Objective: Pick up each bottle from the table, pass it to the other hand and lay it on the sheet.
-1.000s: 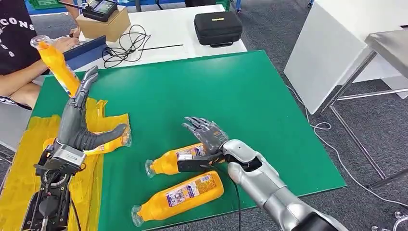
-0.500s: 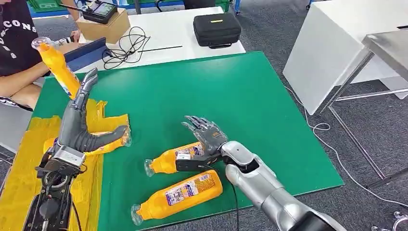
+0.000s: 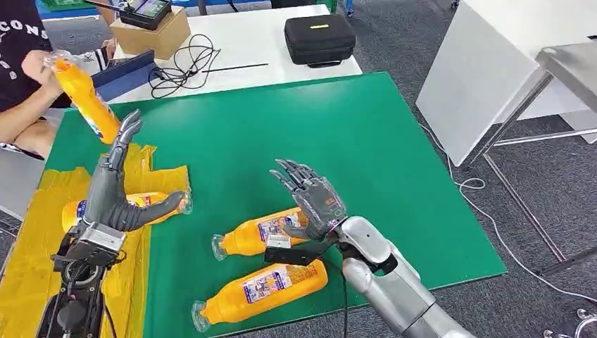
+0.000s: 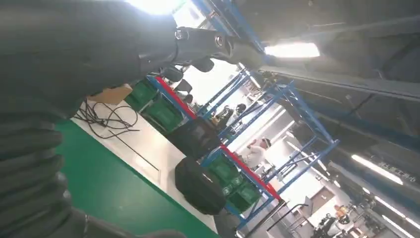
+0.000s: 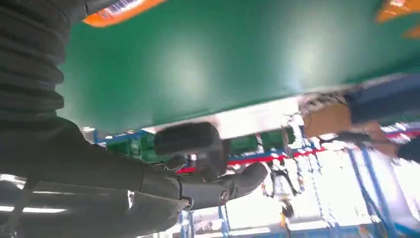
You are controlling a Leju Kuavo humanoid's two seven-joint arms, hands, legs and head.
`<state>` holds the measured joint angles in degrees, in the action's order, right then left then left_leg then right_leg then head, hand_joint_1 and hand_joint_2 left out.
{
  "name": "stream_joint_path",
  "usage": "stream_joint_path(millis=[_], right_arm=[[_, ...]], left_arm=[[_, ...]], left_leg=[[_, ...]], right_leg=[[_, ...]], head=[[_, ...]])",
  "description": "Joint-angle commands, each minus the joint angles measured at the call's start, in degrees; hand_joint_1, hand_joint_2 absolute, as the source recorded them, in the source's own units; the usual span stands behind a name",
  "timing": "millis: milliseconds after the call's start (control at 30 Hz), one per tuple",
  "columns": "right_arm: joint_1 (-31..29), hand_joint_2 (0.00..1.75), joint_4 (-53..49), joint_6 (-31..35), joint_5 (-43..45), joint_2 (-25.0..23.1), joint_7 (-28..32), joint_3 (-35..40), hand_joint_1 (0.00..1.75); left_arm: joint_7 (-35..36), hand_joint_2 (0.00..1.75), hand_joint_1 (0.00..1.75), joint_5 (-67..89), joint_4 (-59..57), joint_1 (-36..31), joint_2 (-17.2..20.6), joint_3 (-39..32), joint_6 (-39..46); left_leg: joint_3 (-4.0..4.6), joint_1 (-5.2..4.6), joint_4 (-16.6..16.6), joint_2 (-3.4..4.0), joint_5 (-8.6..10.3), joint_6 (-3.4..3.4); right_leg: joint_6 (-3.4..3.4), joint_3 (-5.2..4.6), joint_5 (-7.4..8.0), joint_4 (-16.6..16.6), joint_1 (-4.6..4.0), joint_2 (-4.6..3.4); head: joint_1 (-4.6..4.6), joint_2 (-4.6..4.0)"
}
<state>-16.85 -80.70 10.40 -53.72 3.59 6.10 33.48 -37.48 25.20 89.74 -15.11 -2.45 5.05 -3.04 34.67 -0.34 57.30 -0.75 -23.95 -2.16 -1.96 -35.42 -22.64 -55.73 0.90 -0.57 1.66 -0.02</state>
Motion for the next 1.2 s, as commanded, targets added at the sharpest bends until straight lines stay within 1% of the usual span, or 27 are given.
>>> stream_joint_path(millis=[33,167,300,367,400,467,500,567,600,667,700,767,800,867,900,967,1000,1067,1100,1133,1200], right_arm=[[0.76,1.75,-8.16,-5.36,0.63,4.28,-1.28,-0.12,0.0],[0.28,1.75,-3.64,-7.17,0.16,4.04,-2.35,0.49,0.0],[0.46,1.75,-3.04,-7.14,0.18,3.93,-2.31,0.59,0.0],[0.46,1.75,-3.04,-7.14,0.18,3.93,-2.31,0.59,0.0],[0.48,1.75,-2.88,-7.82,-0.39,4.06,-3.09,0.79,0.0],[0.36,1.75,-1.04,-8.43,-0.9,3.65,-3.99,0.77,0.0],[-0.05,1.75,1.19,-8.66,-1.16,3.1,-4.61,0.71,0.0],[-0.7,1.75,3.51,-8.78,-1.75,2.71,-5.17,0.97,0.0],[-1.37,1.75,5.52,-8.9,-2.39,2.31,-5.88,1.17,0.0],[-1.61,1.75,6.36,-8.67,-2.56,2.05,-5.95,1.23,0.0],[-2.4,1.75,8.57,-9.04,-2.97,1.46,-6.27,1.41,0.0],[-3.52,1.75,11.74,-9.58,-2.83,0.42,-6.46,1.41,0.0],[-4.08,1.75,13.48,-9.75,-2.84,-0.09,-6.55,1.36,0.0],[-4.99,1.75,16.21,-9.93,-2.99,-0.98,-6.97,1.27,0.0],[-5.24,1.75,16.82,-9.84,-3.05,-1.22,-7.07,1.22,0.0],[-5.24,1.75,16.82,-9.84,-3.05,-1.22,-7.07,1.22,0.0],[-5.66,1.75,18.0,-9.67,-3.5,-1.5,-7.36,1.33,0.0],[-6.55,1.75,20.72,-9.75,-4.22,-2.29,-8.55,1.35,0.0],[-6.92,1.75,22.11,-9.67,-4.51,-2.62,-8.88,1.29,0.0],[-7.08,1.75,22.89,-9.56,-4.54,-2.81,-8.98,1.14,0.0],[-7.29,1.75,23.72,-9.22,-4.66,-3.0,-9.08,1.05,0.0]], left_arm=[[0.03,1.75,0.0,0.15,-1.1,-1.05,0.0,-3.27,-1.34],[0.6,1.75,0.0,0.26,-1.12,-1.33,-0.42,-3.34,-2.34],[0.6,1.75,0.0,0.26,-1.13,-1.3,-0.51,-3.32,-2.36],[0.6,1.75,0.0,0.26,-1.13,-1.3,-0.51,-3.32,-2.36],[0.64,1.75,0.0,0.28,-1.22,-1.28,-0.49,-3.23,-2.52],[0.72,1.75,0.0,0.29,-1.23,-1.22,-0.55,-3.02,-2.77],[0.9,1.75,0.0,0.36,-1.35,-1.22,-0.55,-2.76,-2.97],[1.36,1.75,0.0,0.72,-1.66,-1.24,-0.36,-2.37,-3.21],[1.64,1.75,0.0,1.04,-1.95,-1.35,-0.34,-2.23,-3.13],[1.66,1.75,0.0,1.07,-2.03,-1.39,-0.34,-2.19,-3.12],[1.65,1.75,0.0,1.07,-2.07,-1.44,-0.38,-2.1,-3.18],[1.74,1.75,0.0,1.02,-1.94,-1.35,-0.5,-2.16,-3.16],[1.82,1.75,0.0,1.0,-1.91,-1.29,-0.53,-2.2,-3.13],[1.88,1.75,0.0,0.97,-1.9,-1.29,-0.57,-2.21,-3.13],[1.89,1.75,0.0,0.97,-1.92,-1.3,-0.56,-2.2,-3.15],[1.89,1.75,0.0,0.97,-1.92,-1.3,-0.56,-2.2,-3.15],[1.97,1.75,0.0,0.96,-1.95,-1.35,-0.62,-2.21,-3.13],[1.98,1.75,0.0,0.97,-2.14,-1.64,-0.91,-2.25,-3.18],[2.06,1.75,0.0,0.94,-2.38,-1.93,-1.09,-2.17,-3.27],[2.11,1.75,0.0,0.93,-2.55,-2.15,-1.16,-2.12,-3.32],[2.16,1.75,0.0,0.93,-2.78,-2.36,-1.22,-2.05,-3.37]], left_leg=[[-0.04,0.03,0.02,0.01,-0.06,0.08],[-0.01,0.04,0.01,0.01,-0.04,0.08],[-0.13,0.08,0.03,0.04,-0.11,0.12],[-0.02,0.04,-0.01,0.03,-0.05,0.07],[-0.12,0.09,0.03,0.06,-0.13,0.12],[-0.06,0.04,-0.02,0.03,-0.06,0.08],[-0.19,0.09,0.0,0.07,-0.13,0.13],[-0.07,0.05,-0.03,0.05,-0.05,0.08],[-0.16,0.1,0.0,0.08,-0.12,0.13],[-0.03,0.06,-0.02,0.08,-0.05,0.08],[-0.13,0.09,0.01,0.1,-0.11,0.13],[-0.02,0.06,-0.02,0.1,-0.06,0.09],[-0.14,0.11,0.01,0.17,-0.13,0.14],[-0.01,0.05,-0.02,0.1,-0.05,0.08],[-0.12,0.1,0.0,0.14,-0.11,0.14],[0.02,0.06,-0.02,0.08,-0.04,0.08],[-0.12,0.1,0.01,0.11,-0.12,0.14],[0.0,0.05,-0.02,0.08,-0.05,0.08],[-0.14,0.11,0.02,0.13,-0.14,0.14],[-0.02,0.08,-0.01,0.08,-0.06,0.09],[-0.12,0.11,0.03,0.08,-0.12,0.14]], right_leg=[[0.05,0.05,-0.06,-0.01,-0.03,0.05],[0.04,0.02,-0.04,0.01,-0.05,0.05],[0.08,0.15,-0.1,0.02,-0.1,0.06],[0.04,0.02,-0.04,0.02,-0.04,0.02],[0.07,0.13,-0.1,0.02,-0.1,0.04],[0.05,0.06,-0.06,0.03,-0.05,0.03],[0.08,0.2,-0.11,0.04,-0.1,0.03],[0.05,0.07,-0.03,0.06,-0.06,0.01],[0.08,0.19,-0.09,0.06,-0.12,0.02],[0.05,0.04,-0.02,0.05,-0.06,-0.02],[0.08,0.15,-0.07,0.03,-0.11,-0.01],[0.06,0.03,-0.02,0.05,-0.06,-0.05],[0.09,0.16,-0.06,0.05,-0.12,-0.08],[0.06,0.01,-0.01,0.04,-0.06,-0.06],[0.09,0.13,-0.06,0.04,-0.11,-0.06],[0.05,-0.01,-0.01,0.03,-0.07,-0.04],[0.09,0.13,-0.09,0.02,-0.11,-0.02],[0.05,-0.01,-0.03,0.02,-0.05,-0.03],[0.09,0.15,-0.09,0.02,-0.12,-0.04],[0.05,0.02,-0.03,0.03,-0.08,-0.03],[0.09,0.14,-0.1,0.01,-0.12,0.01]], head=[[0.0,0.0],[0.0,0.0],[-0.02,0.0],[0.0,0.0],[0.0,0.0],[-0.02,0.0],[0.0,0.0],[0.0,0.0],[0.0,0.0],[0.0,0.0],[0.0,0.0],[0.0,0.0],[0.0,0.0],[-0.02,0.0],[0.0,0.0],[0.0,0.0],[0.0,0.0],[0.0,0.0],[0.0,0.0],[0.0,0.0],[0.0,0.0]])
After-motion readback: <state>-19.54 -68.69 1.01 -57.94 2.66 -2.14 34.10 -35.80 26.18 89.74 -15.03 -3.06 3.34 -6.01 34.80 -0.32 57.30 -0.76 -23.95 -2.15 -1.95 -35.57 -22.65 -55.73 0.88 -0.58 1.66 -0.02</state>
